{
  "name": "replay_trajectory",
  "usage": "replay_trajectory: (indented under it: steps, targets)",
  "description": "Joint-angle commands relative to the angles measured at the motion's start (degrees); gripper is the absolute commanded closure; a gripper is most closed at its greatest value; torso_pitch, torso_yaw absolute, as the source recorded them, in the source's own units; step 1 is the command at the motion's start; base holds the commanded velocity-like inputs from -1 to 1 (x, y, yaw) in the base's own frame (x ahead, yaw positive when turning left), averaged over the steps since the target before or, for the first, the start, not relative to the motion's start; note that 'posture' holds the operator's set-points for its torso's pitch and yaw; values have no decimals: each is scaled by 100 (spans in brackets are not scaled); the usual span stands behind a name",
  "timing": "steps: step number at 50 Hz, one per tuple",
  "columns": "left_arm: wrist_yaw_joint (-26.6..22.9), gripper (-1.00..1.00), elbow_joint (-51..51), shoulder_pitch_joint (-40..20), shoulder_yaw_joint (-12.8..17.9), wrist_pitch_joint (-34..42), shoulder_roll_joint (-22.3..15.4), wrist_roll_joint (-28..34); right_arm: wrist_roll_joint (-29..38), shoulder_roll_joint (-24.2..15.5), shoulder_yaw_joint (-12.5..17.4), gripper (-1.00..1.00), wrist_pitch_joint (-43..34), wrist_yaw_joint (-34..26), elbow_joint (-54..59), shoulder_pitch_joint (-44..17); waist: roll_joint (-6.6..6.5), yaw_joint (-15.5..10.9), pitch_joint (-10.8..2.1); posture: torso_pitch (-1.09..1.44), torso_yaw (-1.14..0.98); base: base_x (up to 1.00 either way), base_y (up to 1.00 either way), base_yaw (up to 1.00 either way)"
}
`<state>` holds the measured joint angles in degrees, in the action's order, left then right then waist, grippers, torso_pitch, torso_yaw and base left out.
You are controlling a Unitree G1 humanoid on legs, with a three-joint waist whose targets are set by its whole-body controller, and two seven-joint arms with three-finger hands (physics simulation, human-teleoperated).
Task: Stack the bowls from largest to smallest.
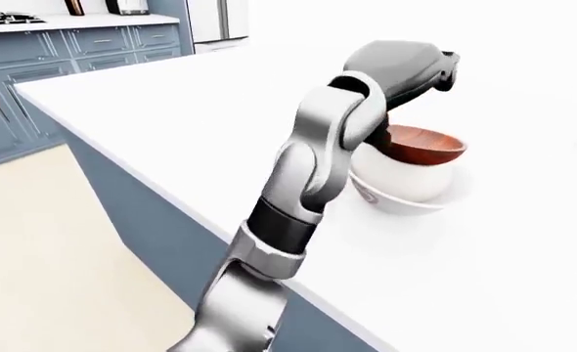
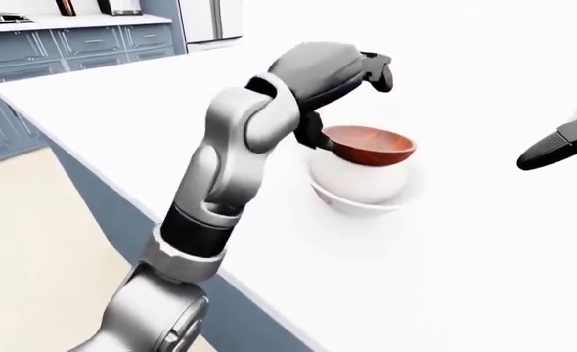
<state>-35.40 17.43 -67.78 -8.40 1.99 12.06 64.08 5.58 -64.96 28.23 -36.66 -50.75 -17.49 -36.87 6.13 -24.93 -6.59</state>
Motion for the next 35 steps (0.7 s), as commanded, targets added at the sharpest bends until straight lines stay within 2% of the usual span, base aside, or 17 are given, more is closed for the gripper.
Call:
replay_trajectory:
  steps: [1,7,11,13,17,18,19,20,22,25,31,35]
  targets:
    - [-203,-30,-436,-75,80,64,-116,-101,5,-144,128,-100,50,92,-45,-108,59,-10,-79,-21,29,0,0,0]
    - [-725,-32,-1537,234,337,249,-715,-353,-100,-311,367,-100,66,63,-61,84,26,-51,-67,-21,29,0,0,0]
    - [-633,-33,-1509,246,819,330,-1523,-893,-173,-408,847,-100,147,-49,-124,510,-9,-70,-57,-21,29,0,0,0]
    - [-493,-34,-1431,248,1014,422,-1901,-1166,-195,-428,1211,-100,217,-154,-183,815,-28,-75,-62,-21,29,0,0,0]
    - [-201,-51,-1230,278,1350,630,-2634,-1661,-223,-543,2047,-100,440,-479,-170,1362,-54,-91,-60,-21,29,0,0,0]
    - [-107,-67,-1177,328,1429,657,-2818,-1777,-230,-595,2282,-100,509,-587,-135,1483,-57,-94,-58,-21,29,0,0,0]
    - [-54,-94,-1145,400,1497,679,-2997,-1895,-232,-643,2515,-100,578,-699,-101,1604,-59,-96,-55,-21,29,0,0,0]
    - [42,-100,-1091,493,1570,673,-3166,-2011,-232,-689,2742,-100,658,-806,-45,1714,-63,-98,-51,-21,29,0,0,0]
    - [197,-100,-1032,677,1704,704,-3456,-2223,-248,-766,3114,-100,768,-968,39,1887,-73,-97,-43,-21,29,0,0,0]
    - [444,-100,-950,1039,1912,673,-3877,-2521,-254,-851,3825,-100,864,-1327,86,2143,-86,-89,-43,-21,29,0,0,0]
    - [763,-100,-1222,1717,2350,721,-4492,-3163,-247,-881,4706,-100,966,-1704,120,2477,-93,-60,-32,-21,29,0,0,0]
    - [939,-100,-1666,2152,2681,896,-4882,-3546,-164,-816,5435,-100,1129,-2060,201,2727,-92,-27,-11,-21,29,0,0,0]
